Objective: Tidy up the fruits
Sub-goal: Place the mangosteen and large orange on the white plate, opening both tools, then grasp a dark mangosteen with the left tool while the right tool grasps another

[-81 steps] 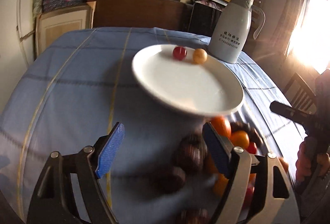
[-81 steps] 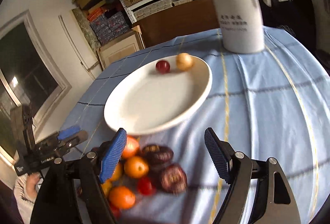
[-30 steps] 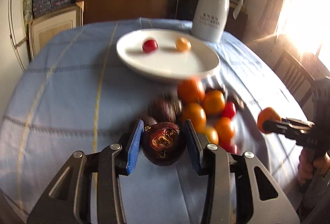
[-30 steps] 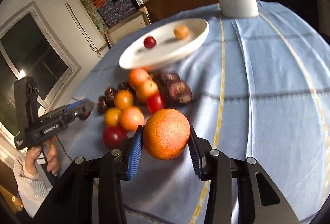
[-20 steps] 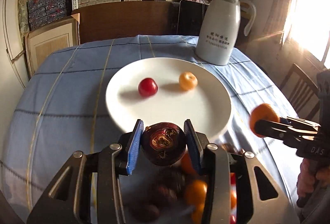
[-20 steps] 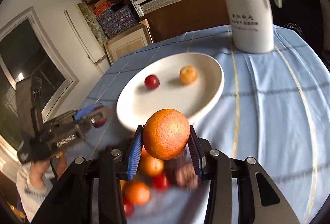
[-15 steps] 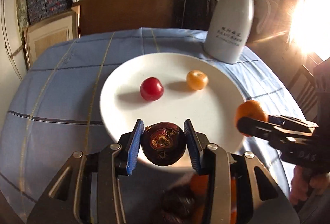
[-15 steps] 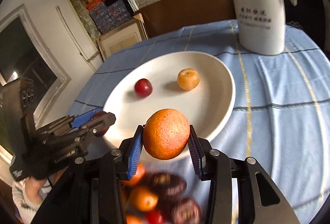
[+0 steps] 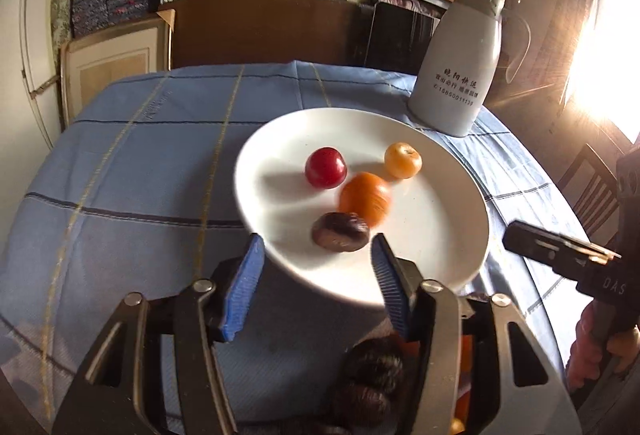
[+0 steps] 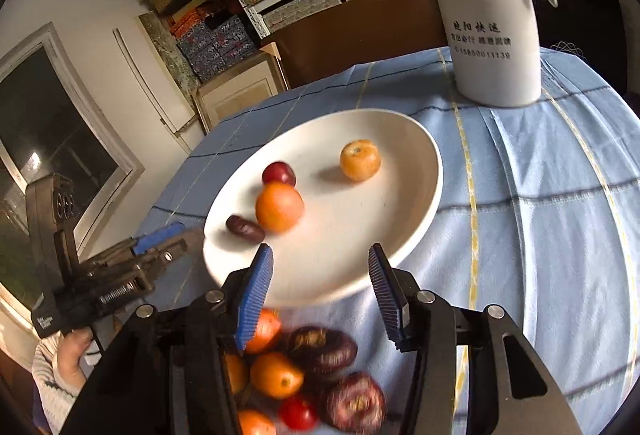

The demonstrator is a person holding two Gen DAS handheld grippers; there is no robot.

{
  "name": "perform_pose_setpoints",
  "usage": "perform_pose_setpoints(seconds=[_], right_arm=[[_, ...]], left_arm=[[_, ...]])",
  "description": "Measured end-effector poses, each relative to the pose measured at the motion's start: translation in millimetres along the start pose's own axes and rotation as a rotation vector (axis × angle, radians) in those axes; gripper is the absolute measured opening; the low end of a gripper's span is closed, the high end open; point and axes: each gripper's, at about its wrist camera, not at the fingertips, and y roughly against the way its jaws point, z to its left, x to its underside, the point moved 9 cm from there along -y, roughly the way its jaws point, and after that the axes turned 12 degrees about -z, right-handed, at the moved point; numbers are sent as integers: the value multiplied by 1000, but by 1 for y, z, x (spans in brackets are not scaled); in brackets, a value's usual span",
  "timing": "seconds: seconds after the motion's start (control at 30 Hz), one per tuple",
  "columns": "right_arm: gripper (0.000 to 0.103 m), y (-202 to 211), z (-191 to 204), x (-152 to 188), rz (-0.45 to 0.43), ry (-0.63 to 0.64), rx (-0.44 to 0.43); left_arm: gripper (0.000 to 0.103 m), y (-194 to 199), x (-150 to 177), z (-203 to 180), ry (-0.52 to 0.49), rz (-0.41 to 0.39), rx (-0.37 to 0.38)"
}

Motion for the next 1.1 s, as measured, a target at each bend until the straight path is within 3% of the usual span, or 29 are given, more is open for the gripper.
perform_pose_setpoints(seconds=[0.03, 0.2, 0.37, 0.6, 0.8, 0.9, 1.1], right_arm=[[51, 6, -1, 8, 5, -10, -2], [58, 31, -11, 32, 10, -45, 6], [65, 50, -18, 52, 4, -88, 13], [68, 62, -24, 66, 2, -115, 22], [68, 65, -27, 72, 7, -128, 22], [68, 65, -28, 73, 7, -133, 26], [68, 63, -31, 75, 15, -137, 36]], left_arm=[[74, 6, 1, 1, -1, -11, -7], [76, 40, 28, 8, -20, -18, -32], [82, 59, 68, 15, -10, 47, -39], [86, 63, 99, 5, -79, 107, -48], [86, 51, 104, 5, -90, 145, -54], [77, 48, 101, 3, -76, 141, -22], [46, 43, 102, -4, -74, 156, 27]])
